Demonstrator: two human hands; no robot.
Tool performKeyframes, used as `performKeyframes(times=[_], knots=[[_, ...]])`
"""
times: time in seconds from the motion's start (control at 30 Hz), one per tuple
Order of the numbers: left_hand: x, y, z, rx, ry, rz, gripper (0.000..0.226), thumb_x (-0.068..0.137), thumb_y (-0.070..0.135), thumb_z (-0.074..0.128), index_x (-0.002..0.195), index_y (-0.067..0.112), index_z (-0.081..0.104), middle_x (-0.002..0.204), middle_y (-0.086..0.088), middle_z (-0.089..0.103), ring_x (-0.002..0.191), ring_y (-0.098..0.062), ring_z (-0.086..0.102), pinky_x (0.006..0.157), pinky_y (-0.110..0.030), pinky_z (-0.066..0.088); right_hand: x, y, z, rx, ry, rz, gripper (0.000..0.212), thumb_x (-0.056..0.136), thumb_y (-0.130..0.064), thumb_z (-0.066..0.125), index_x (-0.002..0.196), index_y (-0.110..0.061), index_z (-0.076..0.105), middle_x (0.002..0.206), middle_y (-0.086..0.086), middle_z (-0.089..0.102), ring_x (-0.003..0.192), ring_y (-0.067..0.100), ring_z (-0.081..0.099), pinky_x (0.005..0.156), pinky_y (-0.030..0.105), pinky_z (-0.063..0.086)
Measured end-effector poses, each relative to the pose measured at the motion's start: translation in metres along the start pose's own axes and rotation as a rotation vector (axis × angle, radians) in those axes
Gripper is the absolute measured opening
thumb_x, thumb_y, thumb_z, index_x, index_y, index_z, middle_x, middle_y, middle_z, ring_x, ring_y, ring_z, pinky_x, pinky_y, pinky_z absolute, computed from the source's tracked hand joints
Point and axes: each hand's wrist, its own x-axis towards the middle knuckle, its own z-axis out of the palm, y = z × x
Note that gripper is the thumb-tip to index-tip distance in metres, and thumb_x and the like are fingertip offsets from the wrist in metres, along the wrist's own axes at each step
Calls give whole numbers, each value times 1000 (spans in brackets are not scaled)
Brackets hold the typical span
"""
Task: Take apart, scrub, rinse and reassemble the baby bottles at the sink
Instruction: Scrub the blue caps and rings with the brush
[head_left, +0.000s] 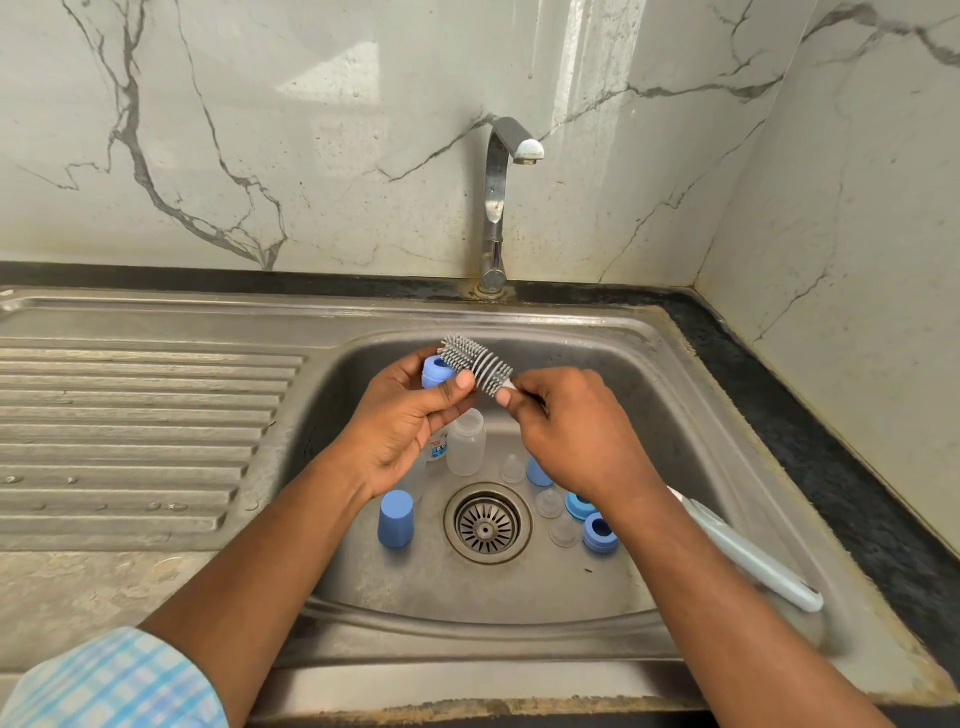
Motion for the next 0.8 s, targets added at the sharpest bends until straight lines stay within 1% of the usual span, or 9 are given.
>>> performKeyframes(times=[0.13,0.23,0.3,0.37,0.47,0.57,0.67,0.8], knots=[[2,1,-3,19,26,7,49,69,7,72,117,5,65,103,-7,75,95,-15,71,83,-25,59,1,1,-1,0,16,11,40,98,-35,56,61,-28,45,50,-6,46,45,11,40,48,27,27],[2,1,-2,-20,83,14,46,69,10,73,114,5,65,101,-9,75,93,-16,73,79,-25,59,1,1,0,-18,51,23,38,98,-35,57,62,-27,46,52,-6,47,47,12,42,49,28,27],[2,2,-2,-38,100,0,45,71,14,73,114,5,64,102,-11,75,95,-18,73,78,-25,59,1,1,1,-21,58,27,33,98,-36,56,67,-26,50,54,-7,48,50,13,42,51,28,29],[1,2,-1,-48,88,-26,44,74,17,71,115,4,64,100,-11,76,95,-18,73,78,-26,60,1,2,2,-23,56,24,29,98,-36,56,72,-25,54,55,-7,48,50,13,43,51,28,30],[0,0,2,-85,48,-58,40,77,19,67,113,2,63,100,-12,74,93,-19,73,80,-28,60,1,2,2,-23,54,27,29,98,-36,55,71,-25,54,54,-7,47,50,12,42,51,28,29],[-1,2,3,-143,-47,-67,38,81,15,62,116,1,61,105,-13,73,96,-19,72,82,-30,60,2,1,-1,-23,87,39,32,99,-34,55,68,-25,52,52,-7,44,48,12,38,49,28,25],[-3,3,2,-167,-100,-44,37,80,12,59,116,3,61,107,-10,73,99,-18,71,83,-29,59,3,1,-6,-34,127,47,33,99,-33,55,67,-27,49,51,-7,42,47,11,37,47,28,23],[-2,2,3,-259,-62,-21,32,82,14,57,112,2,63,104,-9,74,98,-15,72,82,-25,58,1,0,-6,-23,104,24,35,99,-33,54,66,-27,47,51,-8,42,47,10,36,47,27,23]])
